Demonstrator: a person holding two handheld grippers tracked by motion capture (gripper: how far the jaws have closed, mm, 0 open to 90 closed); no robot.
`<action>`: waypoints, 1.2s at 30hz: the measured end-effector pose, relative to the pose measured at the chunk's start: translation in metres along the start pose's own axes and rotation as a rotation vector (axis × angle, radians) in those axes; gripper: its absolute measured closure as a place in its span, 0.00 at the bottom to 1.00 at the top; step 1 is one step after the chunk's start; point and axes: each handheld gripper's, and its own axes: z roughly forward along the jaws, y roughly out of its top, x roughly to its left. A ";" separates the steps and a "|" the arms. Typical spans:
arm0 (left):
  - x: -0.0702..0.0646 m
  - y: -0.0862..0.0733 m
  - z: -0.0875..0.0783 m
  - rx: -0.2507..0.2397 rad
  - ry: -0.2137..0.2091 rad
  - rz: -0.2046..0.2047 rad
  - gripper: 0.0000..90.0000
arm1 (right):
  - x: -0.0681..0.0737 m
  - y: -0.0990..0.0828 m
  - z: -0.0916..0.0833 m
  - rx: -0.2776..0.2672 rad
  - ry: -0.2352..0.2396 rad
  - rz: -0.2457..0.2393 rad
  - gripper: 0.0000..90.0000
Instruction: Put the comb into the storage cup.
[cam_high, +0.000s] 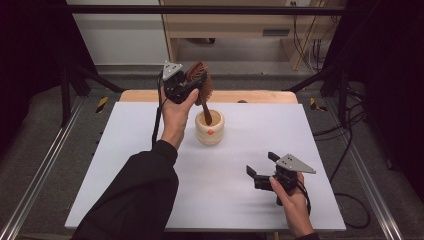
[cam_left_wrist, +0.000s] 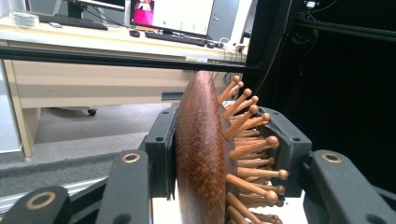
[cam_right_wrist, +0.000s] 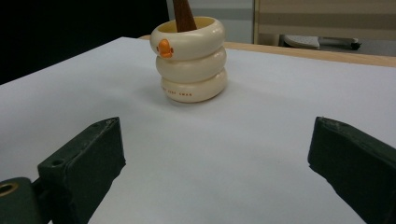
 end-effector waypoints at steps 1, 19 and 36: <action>0.000 0.000 0.000 -0.001 0.000 -0.001 0.57 | 0.000 0.000 0.000 0.000 0.000 0.000 0.05; 0.000 -0.010 0.005 0.015 -0.004 0.003 0.57 | 0.000 0.000 0.000 -0.001 0.002 0.000 0.05; 0.000 -0.022 0.008 0.031 -0.011 0.008 0.57 | -0.001 0.000 0.000 0.000 -0.001 0.001 0.04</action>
